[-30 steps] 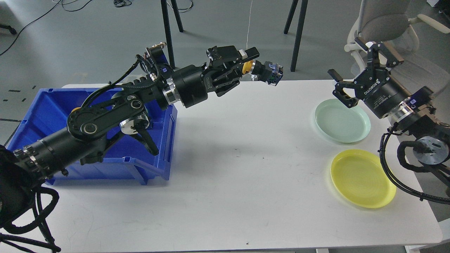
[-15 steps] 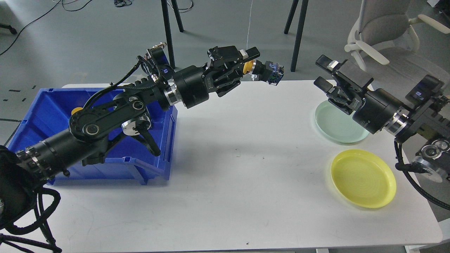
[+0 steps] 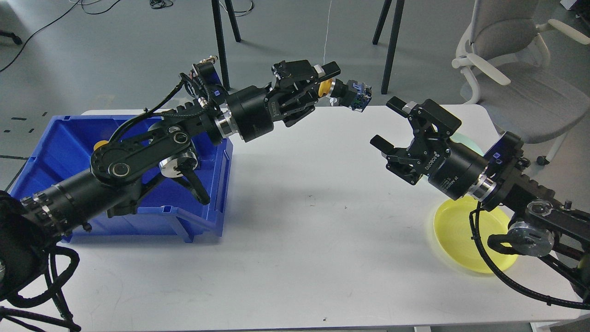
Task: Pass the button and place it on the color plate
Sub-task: 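Move the right gripper to the left gripper and grasp the yellow button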
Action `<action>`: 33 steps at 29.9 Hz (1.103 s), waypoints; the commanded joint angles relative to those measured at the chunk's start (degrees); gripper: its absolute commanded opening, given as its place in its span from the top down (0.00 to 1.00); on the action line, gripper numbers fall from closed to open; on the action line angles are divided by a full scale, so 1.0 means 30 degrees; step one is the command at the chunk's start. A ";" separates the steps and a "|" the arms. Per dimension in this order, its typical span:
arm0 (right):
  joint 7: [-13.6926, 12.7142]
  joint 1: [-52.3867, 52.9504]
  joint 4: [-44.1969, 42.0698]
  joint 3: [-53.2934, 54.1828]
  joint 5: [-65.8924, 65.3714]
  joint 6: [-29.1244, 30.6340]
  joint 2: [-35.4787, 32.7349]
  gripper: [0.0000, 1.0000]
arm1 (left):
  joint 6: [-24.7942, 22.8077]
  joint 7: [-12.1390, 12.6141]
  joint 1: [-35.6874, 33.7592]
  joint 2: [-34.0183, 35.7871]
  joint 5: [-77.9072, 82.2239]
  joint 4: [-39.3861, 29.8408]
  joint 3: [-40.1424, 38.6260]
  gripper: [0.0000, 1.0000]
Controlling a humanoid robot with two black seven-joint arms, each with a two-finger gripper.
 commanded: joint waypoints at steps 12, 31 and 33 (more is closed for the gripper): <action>0.0001 0.0143 -0.1261 0.1050 0.1697 0.0778 0.3212 0.08 | -0.0031 0.0001 -0.0004 -0.0029 -0.0027 -0.0002 0.0001 0.72; 0.0001 0.0172 -0.2169 0.1813 0.1757 0.0631 0.4588 0.18 | -0.0090 0.0001 0.0025 -0.0029 -0.0056 -0.0001 -0.0028 0.72; 0.0001 0.0172 -0.2199 0.1842 0.1757 0.0602 0.4705 0.19 | -0.0090 0.0001 0.0025 -0.0029 -0.0056 -0.0001 -0.0028 0.72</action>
